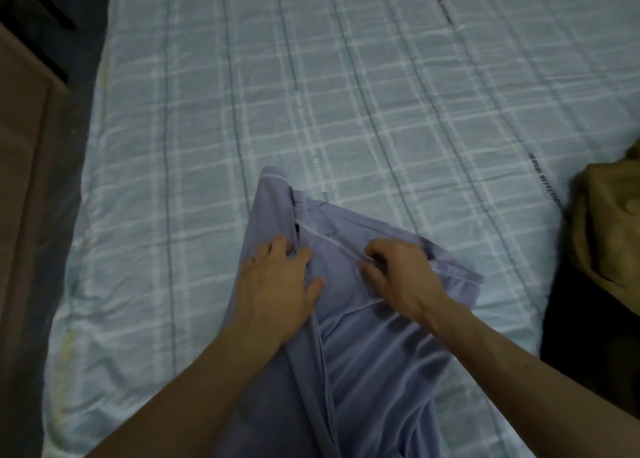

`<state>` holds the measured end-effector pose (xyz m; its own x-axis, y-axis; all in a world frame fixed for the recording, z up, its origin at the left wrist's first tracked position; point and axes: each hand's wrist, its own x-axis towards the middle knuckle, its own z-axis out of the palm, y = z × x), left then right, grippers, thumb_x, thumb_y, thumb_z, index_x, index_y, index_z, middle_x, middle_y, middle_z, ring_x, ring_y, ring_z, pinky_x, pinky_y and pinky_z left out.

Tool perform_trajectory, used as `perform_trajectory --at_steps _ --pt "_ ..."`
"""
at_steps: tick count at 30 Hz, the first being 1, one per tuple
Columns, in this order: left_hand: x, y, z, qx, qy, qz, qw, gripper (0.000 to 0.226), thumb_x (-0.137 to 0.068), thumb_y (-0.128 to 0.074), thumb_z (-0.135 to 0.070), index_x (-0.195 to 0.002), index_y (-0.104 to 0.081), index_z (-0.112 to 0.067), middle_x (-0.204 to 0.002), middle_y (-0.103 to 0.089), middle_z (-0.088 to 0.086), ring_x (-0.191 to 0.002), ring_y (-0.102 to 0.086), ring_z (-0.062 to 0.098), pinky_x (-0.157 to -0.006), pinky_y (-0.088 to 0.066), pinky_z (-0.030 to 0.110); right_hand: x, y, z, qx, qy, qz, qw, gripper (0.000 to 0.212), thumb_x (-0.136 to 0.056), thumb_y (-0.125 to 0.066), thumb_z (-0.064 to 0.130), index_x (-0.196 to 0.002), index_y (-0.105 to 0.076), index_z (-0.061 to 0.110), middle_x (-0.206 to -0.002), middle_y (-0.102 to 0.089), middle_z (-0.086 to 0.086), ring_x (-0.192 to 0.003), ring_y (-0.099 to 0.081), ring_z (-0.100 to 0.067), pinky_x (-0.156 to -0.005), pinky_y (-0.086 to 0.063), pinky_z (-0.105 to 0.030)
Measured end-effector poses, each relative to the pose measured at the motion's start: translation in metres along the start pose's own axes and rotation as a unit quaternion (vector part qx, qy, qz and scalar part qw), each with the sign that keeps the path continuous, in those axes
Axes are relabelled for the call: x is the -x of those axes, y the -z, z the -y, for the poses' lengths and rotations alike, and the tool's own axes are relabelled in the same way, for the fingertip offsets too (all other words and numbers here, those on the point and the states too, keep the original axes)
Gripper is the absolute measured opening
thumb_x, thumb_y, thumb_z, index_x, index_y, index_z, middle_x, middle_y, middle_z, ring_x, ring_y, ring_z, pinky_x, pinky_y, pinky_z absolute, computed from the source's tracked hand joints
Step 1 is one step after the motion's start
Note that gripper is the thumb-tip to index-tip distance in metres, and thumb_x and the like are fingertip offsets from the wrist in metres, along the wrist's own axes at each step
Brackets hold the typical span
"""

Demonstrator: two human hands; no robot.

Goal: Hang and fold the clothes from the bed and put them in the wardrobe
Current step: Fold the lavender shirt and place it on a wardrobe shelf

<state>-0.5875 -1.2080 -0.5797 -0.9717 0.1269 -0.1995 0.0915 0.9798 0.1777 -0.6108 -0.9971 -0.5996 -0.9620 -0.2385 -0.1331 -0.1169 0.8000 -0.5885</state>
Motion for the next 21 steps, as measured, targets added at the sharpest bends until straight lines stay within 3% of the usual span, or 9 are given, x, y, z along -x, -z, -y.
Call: perform_trajectory --at_steps 2,5,8,14,16,18,20,21 --pt "0.0 -0.001 0.008 0.074 0.01 -0.079 0.994 0.025 -0.088 -0.065 -0.039 -0.102 -0.069 -0.018 -0.098 -0.063 0.006 -0.092 -0.06 0.027 -0.076 -0.048 0.038 -0.001 0.001 0.0 -0.045 -0.02 -0.043 0.998 0.019 -0.088 -0.066 0.017 -0.072 -0.057 0.013 -0.06 -0.053 0.006 -0.058 -0.048 -0.012 -0.061 -0.038 -0.029" --pt "0.006 0.003 0.023 0.202 0.041 -0.168 0.964 0.007 -0.084 -0.073 -0.018 -0.083 -0.068 -0.014 -0.079 -0.065 -0.001 -0.072 -0.059 0.015 -0.069 -0.048 0.025 -0.009 0.005 0.003 -0.065 -0.03 -0.076 0.994 0.018 -0.089 -0.066 0.019 -0.073 -0.058 0.015 -0.059 -0.054 0.006 -0.057 -0.051 -0.012 -0.061 -0.041 -0.028" --pt "0.011 0.011 0.031 0.306 0.116 -0.181 0.927 0.016 -0.082 -0.076 -0.007 -0.073 -0.065 -0.015 -0.068 -0.063 -0.007 -0.063 -0.06 0.007 -0.063 -0.042 0.006 -0.023 0.003 0.011 -0.026 -0.032 -0.072 0.997 0.018 -0.09 -0.063 0.02 -0.074 -0.056 0.015 -0.063 -0.056 0.004 -0.063 -0.055 -0.02 -0.065 -0.046 -0.036" --pt "0.012 0.016 0.038 0.372 0.184 -0.194 0.889 0.021 -0.078 -0.073 0.005 -0.069 -0.064 -0.012 -0.06 -0.062 -0.002 -0.061 -0.061 0.007 -0.055 -0.042 0.006 -0.032 0.0 0.013 0.038 -0.109 -0.109 0.987 0.008 -0.089 -0.061 0.02 -0.087 -0.063 0.013 -0.083 -0.063 -0.007 -0.08 -0.06 -0.029 -0.073 -0.047 -0.039" --pt "0.01 0.021 0.037 0.42 0.256 -0.21 0.845 0.015 -0.078 -0.069 0.001 -0.077 -0.063 -0.013 -0.061 -0.06 -0.002 -0.054 -0.056 0.002 -0.052 -0.042 0.009 -0.029 -0.001 0.021 0.064 -0.046 -0.158 0.984 0.01 -0.084 -0.065 0.016 -0.094 -0.065 0.014 -0.092 -0.061 -0.008 -0.087 -0.057 -0.029 -0.079 -0.044 -0.04" --pt "0.009 0.023 0.038 0.508 0.338 -0.21 0.764 0.016 -0.083 -0.064 -0.004 -0.092 -0.064 -0.016 -0.066 -0.06 -0.005 -0.051 -0.052 -0.001 -0.057 -0.045 0.021 -0.027 -0.005 0.036 0.007 0.044 -0.171 0.984 0.01 -0.083 -0.063 0.014 -0.092 -0.066 0.014 -0.091 -0.06 -0.006 -0.084 -0.056 -0.022 -0.079 -0.044 -0.035" --pt "0.01 0.026 0.039 0.609 0.366 -0.2 0.675 0.019 -0.088 -0.06 -0.002 -0.101 -0.068 -0.013 -0.077 -0.068 -0.001 -0.068 -0.063 0.008 -0.066 -0.053 0.028 -0.027 -0.013 0.059 -0.12 0.055 -0.094 0.987 0.004 -0.088 -0.063 0.012 -0.088 -0.067 0.013 -0.083 -0.064 0.0 -0.075 -0.059 -0.013 -0.075 -0.047 -0.026" --pt "0.012 0.029 0.039 0.632 0.367 -0.192 0.654 0.02 -0.089 -0.058 0.0 -0.101 -0.07 -0.011 -0.083 -0.072 0.003 -0.075 -0.067 0.015 -0.072 -0.056 0.031 -0.03 -0.021 0.07 -0.183 0.02 -0.034 0.982 0.005 -0.089 -0.066 0.017 -0.087 -0.068 0.013 -0.079 -0.067 0.002 -0.071 -0.062 -0.012 -0.074 -0.051 -0.026"
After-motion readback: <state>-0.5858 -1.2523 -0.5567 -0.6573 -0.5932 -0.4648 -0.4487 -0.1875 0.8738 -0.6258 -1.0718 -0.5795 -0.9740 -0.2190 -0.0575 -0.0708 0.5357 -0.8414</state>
